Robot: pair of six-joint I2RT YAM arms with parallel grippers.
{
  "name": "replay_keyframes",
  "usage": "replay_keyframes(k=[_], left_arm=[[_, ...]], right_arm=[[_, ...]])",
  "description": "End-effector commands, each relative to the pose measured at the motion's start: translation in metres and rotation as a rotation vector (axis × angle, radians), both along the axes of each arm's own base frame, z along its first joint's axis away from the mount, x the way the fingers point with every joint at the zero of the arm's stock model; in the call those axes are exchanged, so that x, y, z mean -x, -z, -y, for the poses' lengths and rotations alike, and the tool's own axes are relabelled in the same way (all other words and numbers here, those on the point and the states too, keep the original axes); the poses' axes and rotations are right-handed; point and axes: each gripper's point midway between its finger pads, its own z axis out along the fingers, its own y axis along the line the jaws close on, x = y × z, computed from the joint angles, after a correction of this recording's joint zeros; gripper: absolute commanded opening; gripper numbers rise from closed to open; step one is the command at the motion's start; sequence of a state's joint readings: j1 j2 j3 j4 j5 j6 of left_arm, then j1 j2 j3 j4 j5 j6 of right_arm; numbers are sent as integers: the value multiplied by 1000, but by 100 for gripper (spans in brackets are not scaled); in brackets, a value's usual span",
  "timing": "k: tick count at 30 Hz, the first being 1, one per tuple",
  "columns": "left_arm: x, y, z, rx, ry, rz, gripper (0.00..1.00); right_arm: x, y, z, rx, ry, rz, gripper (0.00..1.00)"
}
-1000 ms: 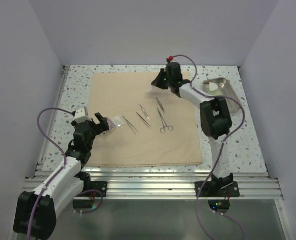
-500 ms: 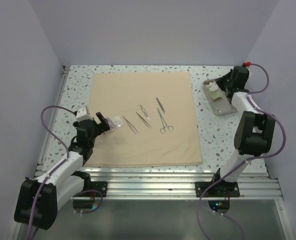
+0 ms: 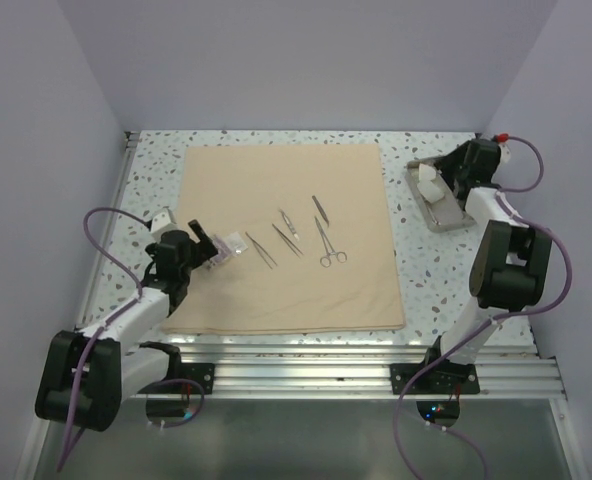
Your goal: Prepare the surgical pack
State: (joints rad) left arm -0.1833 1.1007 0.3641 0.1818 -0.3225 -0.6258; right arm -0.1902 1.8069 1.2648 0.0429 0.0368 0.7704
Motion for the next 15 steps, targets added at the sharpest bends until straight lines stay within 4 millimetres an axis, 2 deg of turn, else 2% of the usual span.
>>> replay_keyframes(k=[1, 2, 4, 5, 6, 7, 8, 9, 10, 11, 14, 15], left_arm=[[-9, -9, -3, 47, -57, 15, 98], [-10, -5, -3, 50, -59, 4, 97], [-11, -2, -3, 63, -61, -5, 91], [-12, 2, -1, 72, -50, -18, 88], [-13, 4, 0, 75, -45, -25, 83], [-14, 9, 2, 79, -41, -44, 81], [-15, 10, 2, 80, -37, -51, 78], [-15, 12, 3, 81, -37, -57, 71], [-15, 16, 3, 83, -36, -69, 69], [-16, 17, 3, 85, -34, -71, 66], [-18, 20, 5, 87, -23, -78, 45], [-18, 20, 6, 89, -20, -77, 30]], right_arm=[[3, -24, 4, 28, 19, 73, 57], [7, -22, 2, 25, 13, 72, 57], [12, -35, -7, 26, -11, 102, 58], [18, -33, -12, 25, -22, 102, 58], [22, -35, -18, 27, -35, 109, 58], [26, -52, -23, 38, -47, 152, 58], [33, -48, -27, 40, -55, 144, 58], [36, -50, -34, 46, -72, 149, 58], [40, -64, -39, 54, -84, 179, 58], [44, -64, -45, 53, -108, 178, 58], [49, -80, -77, 70, -213, 197, 59], [51, -79, -104, 80, -295, 188, 59]])
